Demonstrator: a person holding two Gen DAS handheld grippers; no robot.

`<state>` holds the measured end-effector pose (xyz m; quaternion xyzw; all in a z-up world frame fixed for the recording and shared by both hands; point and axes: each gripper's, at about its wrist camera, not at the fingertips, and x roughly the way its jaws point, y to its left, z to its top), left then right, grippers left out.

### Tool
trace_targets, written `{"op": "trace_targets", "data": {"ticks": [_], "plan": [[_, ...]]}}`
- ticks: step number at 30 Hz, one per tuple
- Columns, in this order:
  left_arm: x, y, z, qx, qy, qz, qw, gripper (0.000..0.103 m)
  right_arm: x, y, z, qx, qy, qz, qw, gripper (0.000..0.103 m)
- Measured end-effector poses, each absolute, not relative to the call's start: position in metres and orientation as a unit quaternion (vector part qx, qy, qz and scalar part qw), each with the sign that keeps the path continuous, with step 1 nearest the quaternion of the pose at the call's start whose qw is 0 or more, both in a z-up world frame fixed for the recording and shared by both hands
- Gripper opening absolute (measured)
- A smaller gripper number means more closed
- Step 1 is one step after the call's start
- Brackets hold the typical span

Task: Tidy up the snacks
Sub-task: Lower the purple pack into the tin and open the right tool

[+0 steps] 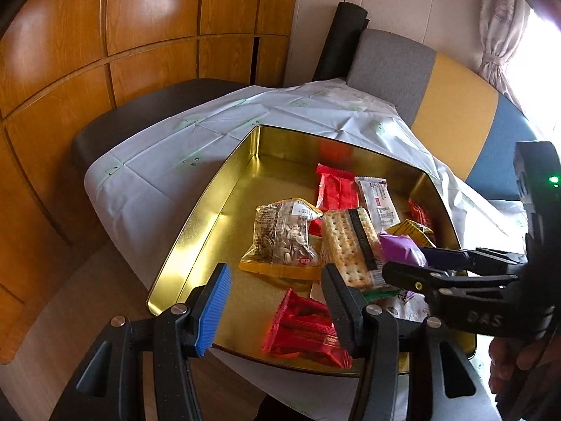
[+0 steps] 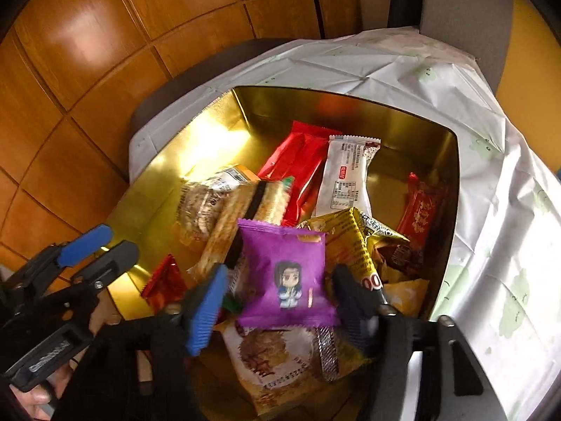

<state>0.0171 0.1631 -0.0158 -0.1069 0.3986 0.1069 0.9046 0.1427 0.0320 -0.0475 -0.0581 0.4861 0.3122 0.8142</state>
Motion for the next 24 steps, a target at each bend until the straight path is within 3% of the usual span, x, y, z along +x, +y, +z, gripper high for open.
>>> {"op": "trace_targets", "data": {"ticks": [5, 9, 12, 13, 19, 24], "plan": [[0.016, 0.162, -0.015, -0.106, 0.398, 0.107, 0.905, 0.055, 0.128, 0.023, -0.028, -0.076, 0.444, 0.271, 0.85, 0.077], [0.016, 0.16, -0.015, -0.104, 0.399, 0.105, 0.905, 0.055, 0.114, 0.018, -0.02, -0.077, 0.419, 0.266, 0.865, 0.053], [0.016, 0.157, -0.014, -0.101, 0.399, 0.102, 0.906, 0.055, 0.11, 0.022, -0.023, -0.081, 0.426, 0.279, 0.857, 0.025], [0.016, 0.155, -0.014, -0.1, 0.399, 0.102, 0.906, 0.055, 0.112, 0.026, -0.025, -0.082, 0.433, 0.283, 0.852, 0.02], [0.014, 0.152, -0.012, -0.092, 0.399, 0.101, 0.907, 0.055, 0.128, 0.035, -0.055, -0.088, 0.474, 0.244, 0.841, 0.019], [0.012, 0.152, -0.013, -0.086, 0.399, 0.102, 0.907, 0.055, 0.122, 0.029, -0.054, -0.079, 0.459, 0.238, 0.852, 0.023]]}}
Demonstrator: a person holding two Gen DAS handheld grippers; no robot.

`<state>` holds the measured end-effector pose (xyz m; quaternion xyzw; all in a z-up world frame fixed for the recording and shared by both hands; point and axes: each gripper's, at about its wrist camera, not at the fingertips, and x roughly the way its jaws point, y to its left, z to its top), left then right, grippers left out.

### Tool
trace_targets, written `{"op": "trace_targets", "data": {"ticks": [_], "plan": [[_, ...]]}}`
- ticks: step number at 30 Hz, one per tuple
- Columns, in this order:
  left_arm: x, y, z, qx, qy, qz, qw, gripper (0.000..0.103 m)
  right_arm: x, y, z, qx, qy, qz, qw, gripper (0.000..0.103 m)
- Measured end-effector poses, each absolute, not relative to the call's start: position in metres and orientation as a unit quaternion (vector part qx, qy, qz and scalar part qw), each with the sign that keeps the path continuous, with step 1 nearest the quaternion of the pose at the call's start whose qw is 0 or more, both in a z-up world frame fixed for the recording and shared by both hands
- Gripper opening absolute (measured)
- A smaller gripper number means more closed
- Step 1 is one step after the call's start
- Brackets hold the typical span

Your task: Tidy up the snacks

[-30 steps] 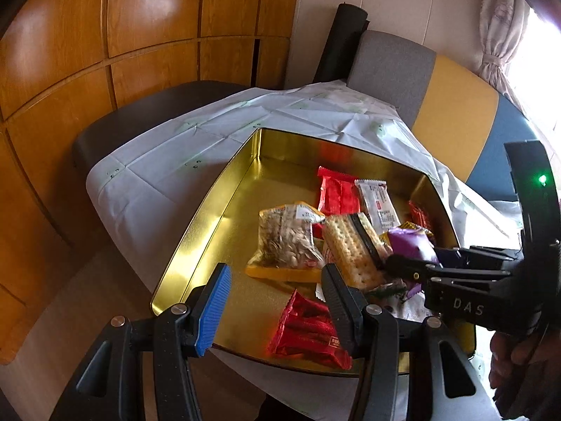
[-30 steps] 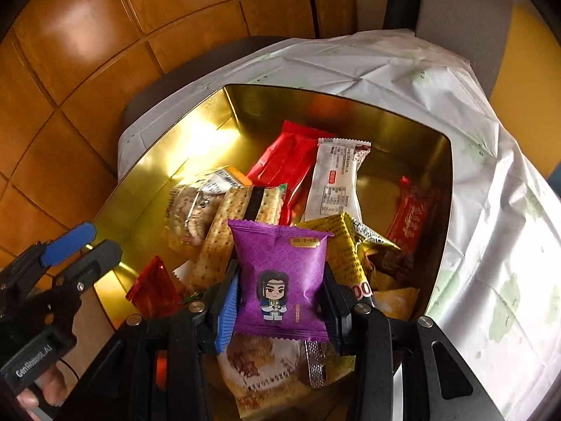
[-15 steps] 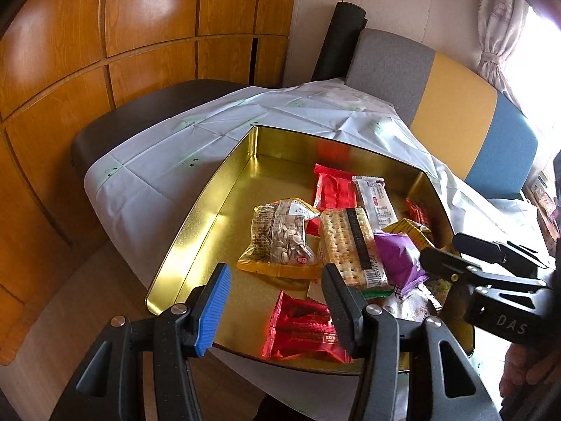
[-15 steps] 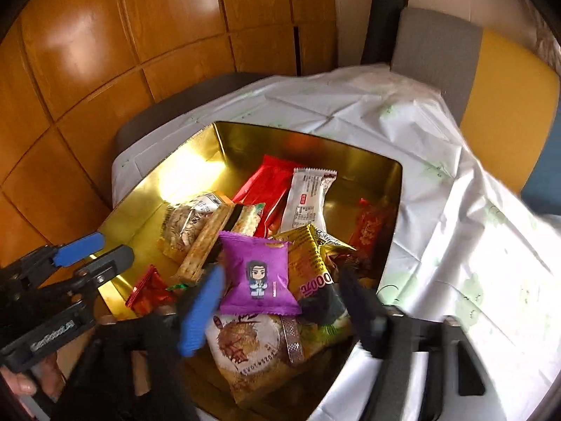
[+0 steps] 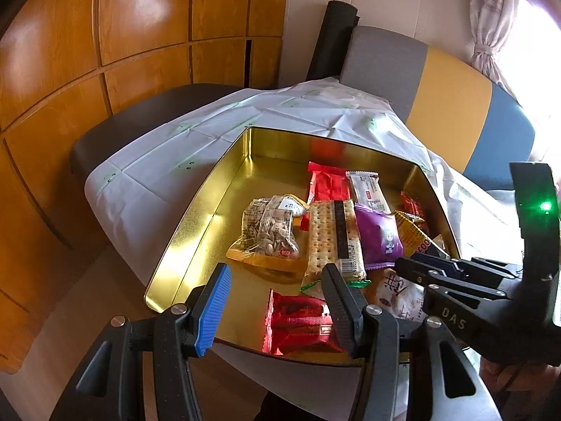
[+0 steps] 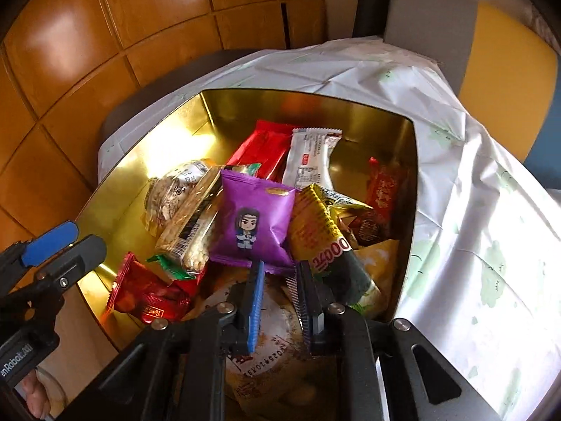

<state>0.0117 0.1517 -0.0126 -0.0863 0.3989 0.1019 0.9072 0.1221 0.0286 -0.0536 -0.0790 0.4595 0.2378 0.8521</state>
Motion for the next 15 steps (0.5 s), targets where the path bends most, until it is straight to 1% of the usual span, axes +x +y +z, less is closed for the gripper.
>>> {"op": "trace_targets", "data": {"ticks": [1, 2, 3, 4, 5, 6, 7, 8, 9, 10, 15], "plan": [[0.012, 0.152, -0.013, -0.087, 0.399, 0.102, 0.907, 0.055, 0.118, 0.027, -0.051, -0.081, 0.454, 0.237, 0.855, 0.03], [0.012, 0.152, -0.013, -0.088, 0.4, 0.102, 0.907, 0.055, 0.116, 0.024, -0.05, -0.081, 0.448, 0.237, 0.858, 0.034], [0.012, 0.151, -0.013, -0.088, 0.4, 0.101, 0.907, 0.055, 0.115, 0.025, -0.048, -0.082, 0.442, 0.237, 0.861, 0.047], [0.011, 0.15, -0.012, -0.086, 0.399, 0.101, 0.907, 0.055, 0.11, 0.023, -0.043, -0.083, 0.43, 0.235, 0.868, 0.065], [0.012, 0.15, -0.012, -0.085, 0.399, 0.1, 0.907, 0.055, 0.106, 0.023, -0.039, -0.087, 0.417, 0.229, 0.875, 0.073], [0.011, 0.149, -0.012, -0.084, 0.399, 0.1, 0.908, 0.055, 0.103, 0.022, -0.034, -0.093, 0.399, 0.221, 0.885, 0.085], [0.011, 0.149, -0.011, -0.084, 0.398, 0.099, 0.908, 0.055, 0.096, 0.02, -0.028, -0.099, 0.376, 0.215, 0.896, 0.09], [0.011, 0.149, -0.011, -0.084, 0.398, 0.098, 0.908, 0.055, 0.091, 0.019, -0.024, -0.103, 0.362, 0.21, 0.902, 0.093], [0.01, 0.148, -0.01, -0.083, 0.397, 0.098, 0.909, 0.055, 0.087, 0.017, -0.02, -0.105, 0.349, 0.199, 0.91, 0.099], [0.01, 0.147, -0.01, -0.082, 0.397, 0.098, 0.909, 0.055, 0.082, 0.015, -0.016, -0.105, 0.341, 0.189, 0.915, 0.103], [0.007, 0.143, -0.01, -0.077, 0.398, 0.095, 0.909, 0.055, 0.076, -0.006, -0.009, -0.08, 0.34, 0.141, 0.926, 0.103]]}}
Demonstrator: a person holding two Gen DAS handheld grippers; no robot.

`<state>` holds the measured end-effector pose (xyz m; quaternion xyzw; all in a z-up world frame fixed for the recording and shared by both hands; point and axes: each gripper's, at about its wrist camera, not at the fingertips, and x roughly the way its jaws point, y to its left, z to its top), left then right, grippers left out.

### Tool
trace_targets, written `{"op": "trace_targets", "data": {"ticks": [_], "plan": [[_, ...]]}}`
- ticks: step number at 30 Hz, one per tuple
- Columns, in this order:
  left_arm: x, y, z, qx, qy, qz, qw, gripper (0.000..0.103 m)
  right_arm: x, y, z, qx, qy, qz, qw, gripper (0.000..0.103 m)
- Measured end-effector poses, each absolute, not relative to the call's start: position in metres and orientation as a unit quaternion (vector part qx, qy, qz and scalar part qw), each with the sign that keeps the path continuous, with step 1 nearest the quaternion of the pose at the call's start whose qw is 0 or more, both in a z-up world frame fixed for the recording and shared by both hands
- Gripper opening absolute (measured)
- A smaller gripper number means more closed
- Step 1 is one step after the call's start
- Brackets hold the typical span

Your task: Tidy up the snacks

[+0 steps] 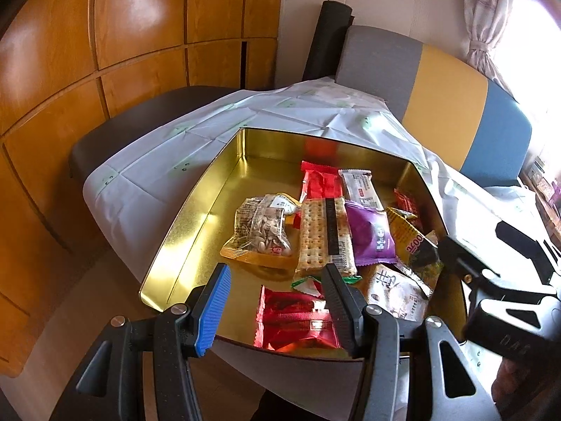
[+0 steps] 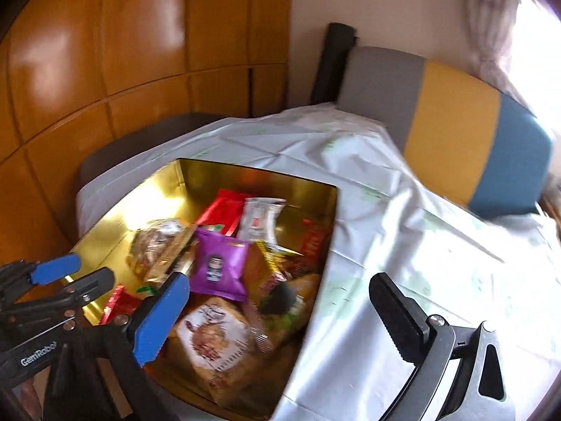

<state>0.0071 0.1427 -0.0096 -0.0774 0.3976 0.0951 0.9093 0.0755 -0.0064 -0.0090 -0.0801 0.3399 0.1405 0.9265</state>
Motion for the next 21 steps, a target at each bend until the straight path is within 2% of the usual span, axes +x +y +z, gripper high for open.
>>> {"op": "trace_targets", "data": {"ticks": [6, 14, 17, 21], "plan": [[0.003, 0.134, -0.007, -0.067, 0.393, 0.09, 0.913, 0.055, 0.057, -0.034, -0.014, -0.034, 0.331, 0.129, 0.934, 0.103], [-0.009, 0.117, 0.001, -0.045, 0.373, 0.099, 0.921, 0.055, 0.027, -0.059, -0.026, 0.024, 0.358, 0.125, 0.925, 0.103], [-0.016, 0.107, 0.005, -0.034, 0.36, 0.11, 0.926, 0.061, 0.024, -0.067, -0.028, 0.034, 0.368, 0.102, 0.924, 0.103], [-0.021, 0.095, 0.013, -0.023, 0.336, 0.119, 0.934, 0.063, 0.019, -0.071, -0.028, 0.023, 0.364, 0.09, 0.927, 0.103]]}}
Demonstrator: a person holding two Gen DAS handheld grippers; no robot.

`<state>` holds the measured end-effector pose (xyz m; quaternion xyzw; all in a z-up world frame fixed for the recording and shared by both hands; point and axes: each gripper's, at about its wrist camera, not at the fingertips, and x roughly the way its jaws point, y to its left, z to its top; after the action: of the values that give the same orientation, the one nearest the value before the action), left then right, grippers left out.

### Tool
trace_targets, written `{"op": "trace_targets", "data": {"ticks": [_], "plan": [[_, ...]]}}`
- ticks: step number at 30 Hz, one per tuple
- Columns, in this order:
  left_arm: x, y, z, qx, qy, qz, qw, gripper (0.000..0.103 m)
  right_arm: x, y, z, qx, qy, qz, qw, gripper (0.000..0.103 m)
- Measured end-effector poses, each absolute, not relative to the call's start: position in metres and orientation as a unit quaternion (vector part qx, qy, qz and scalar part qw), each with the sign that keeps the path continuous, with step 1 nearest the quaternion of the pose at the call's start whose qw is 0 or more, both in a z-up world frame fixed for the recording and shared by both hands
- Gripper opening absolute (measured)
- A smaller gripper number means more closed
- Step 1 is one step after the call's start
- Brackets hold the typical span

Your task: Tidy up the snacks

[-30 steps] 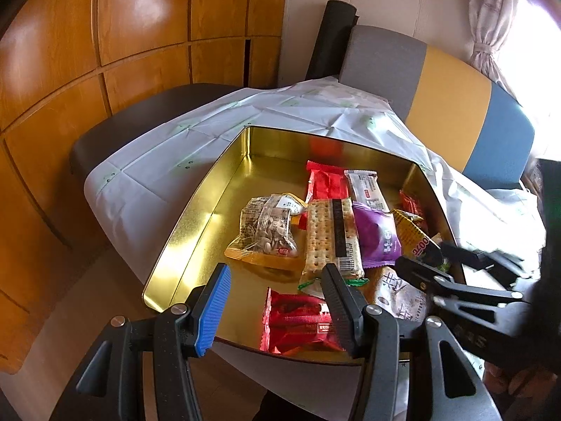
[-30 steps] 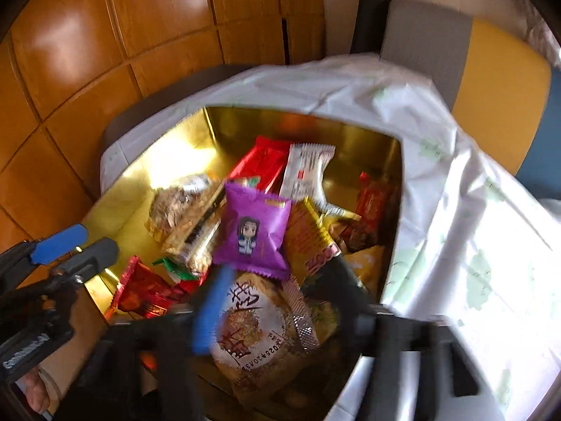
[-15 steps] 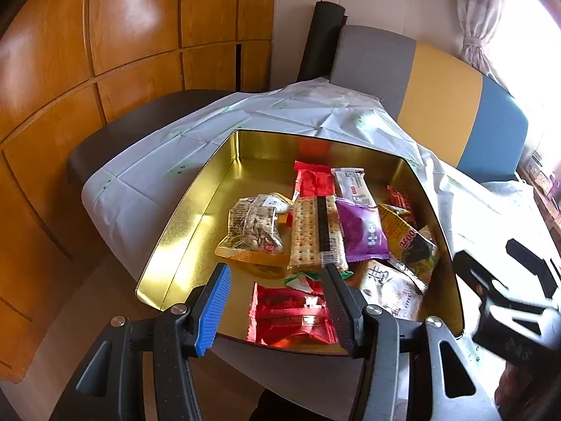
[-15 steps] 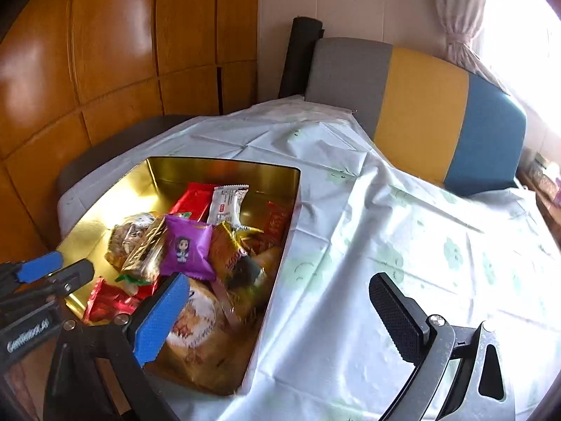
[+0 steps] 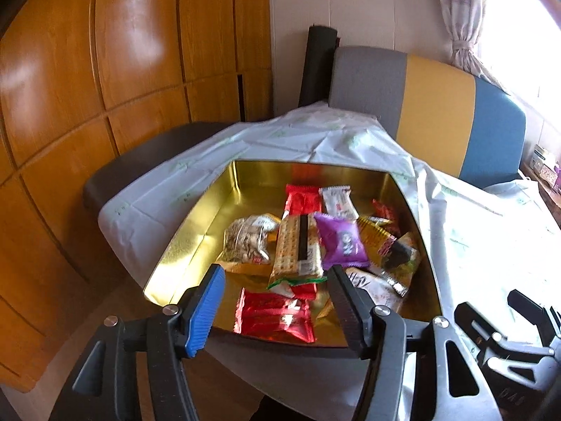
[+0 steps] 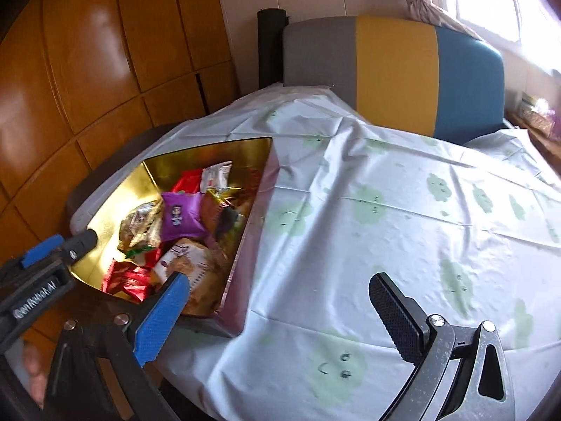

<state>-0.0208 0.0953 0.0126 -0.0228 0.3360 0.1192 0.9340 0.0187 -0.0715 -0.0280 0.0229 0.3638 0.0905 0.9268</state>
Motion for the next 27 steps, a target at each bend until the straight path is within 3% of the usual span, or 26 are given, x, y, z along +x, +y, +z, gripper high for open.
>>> {"op": "trace_targets", "data": {"ticks": [27], "plan": [[-0.027, 0.095, 0.02, -0.02, 0.311, 0.161, 0.937, 0.064, 0.013, -0.06, -0.027, -0.006, 0.362, 0.1, 0.927, 0.103]]}}
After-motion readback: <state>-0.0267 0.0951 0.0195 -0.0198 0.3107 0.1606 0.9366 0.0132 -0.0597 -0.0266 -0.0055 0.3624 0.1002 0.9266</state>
